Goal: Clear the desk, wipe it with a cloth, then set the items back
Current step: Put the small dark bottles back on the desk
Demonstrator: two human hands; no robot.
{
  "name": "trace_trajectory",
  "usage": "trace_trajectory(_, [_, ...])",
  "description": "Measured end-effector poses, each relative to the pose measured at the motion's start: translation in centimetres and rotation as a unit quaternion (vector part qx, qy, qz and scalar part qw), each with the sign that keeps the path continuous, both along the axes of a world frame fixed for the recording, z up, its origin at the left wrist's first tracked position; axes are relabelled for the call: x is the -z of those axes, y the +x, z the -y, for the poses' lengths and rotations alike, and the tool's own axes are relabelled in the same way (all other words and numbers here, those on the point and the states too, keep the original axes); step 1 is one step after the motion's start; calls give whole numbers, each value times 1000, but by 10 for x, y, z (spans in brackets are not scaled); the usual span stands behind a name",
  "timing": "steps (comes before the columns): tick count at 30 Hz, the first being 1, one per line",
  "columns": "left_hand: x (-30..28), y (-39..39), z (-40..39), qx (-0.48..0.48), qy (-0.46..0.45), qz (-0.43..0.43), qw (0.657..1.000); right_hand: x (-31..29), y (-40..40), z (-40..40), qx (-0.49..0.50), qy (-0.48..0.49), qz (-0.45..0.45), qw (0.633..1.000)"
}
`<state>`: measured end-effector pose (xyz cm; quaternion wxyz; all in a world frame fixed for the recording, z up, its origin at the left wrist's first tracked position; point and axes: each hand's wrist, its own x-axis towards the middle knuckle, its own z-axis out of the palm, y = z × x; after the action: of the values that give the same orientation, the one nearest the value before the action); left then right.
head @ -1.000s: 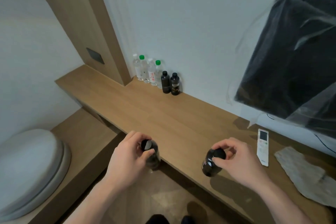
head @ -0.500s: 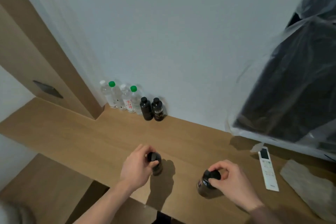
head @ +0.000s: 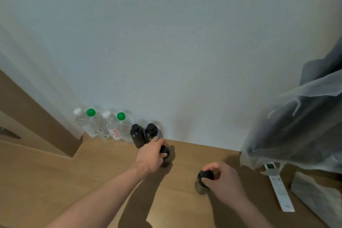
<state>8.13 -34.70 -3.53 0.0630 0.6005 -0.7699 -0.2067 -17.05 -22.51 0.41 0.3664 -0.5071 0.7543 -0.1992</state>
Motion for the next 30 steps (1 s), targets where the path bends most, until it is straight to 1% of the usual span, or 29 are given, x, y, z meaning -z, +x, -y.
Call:
trace_trajectory(4, [-1,-7,37,29,-6,31,999,4,19,43,-18,-23,-5,1000])
trace_trajectory(9, [-1,-12,68,15,-11,59,998,13,37,96,-31,-29,-10,999])
trace_trajectory(13, [-7,-16,82,12,-10,73,997,26,50,124,-8,-39,-5,999])
trace_trajectory(17, [-3,-12,80,18,-9,44,999,36,63,146,-12,-50,-30,998])
trace_trajectory(20, [0,-3,62,3,-1,5,1000,39,70,161,-25,-61,-40,997])
trace_trajectory(23, [3,11,38,-8,33,-24,999,43,75,168,-37,-57,-38,997])
trace_trajectory(27, [1,28,8,7,95,-43,995,47,79,171,-33,-49,-18,998])
trace_trajectory(30, [-7,35,-10,10,113,-70,991,38,79,166,-31,-27,4,999])
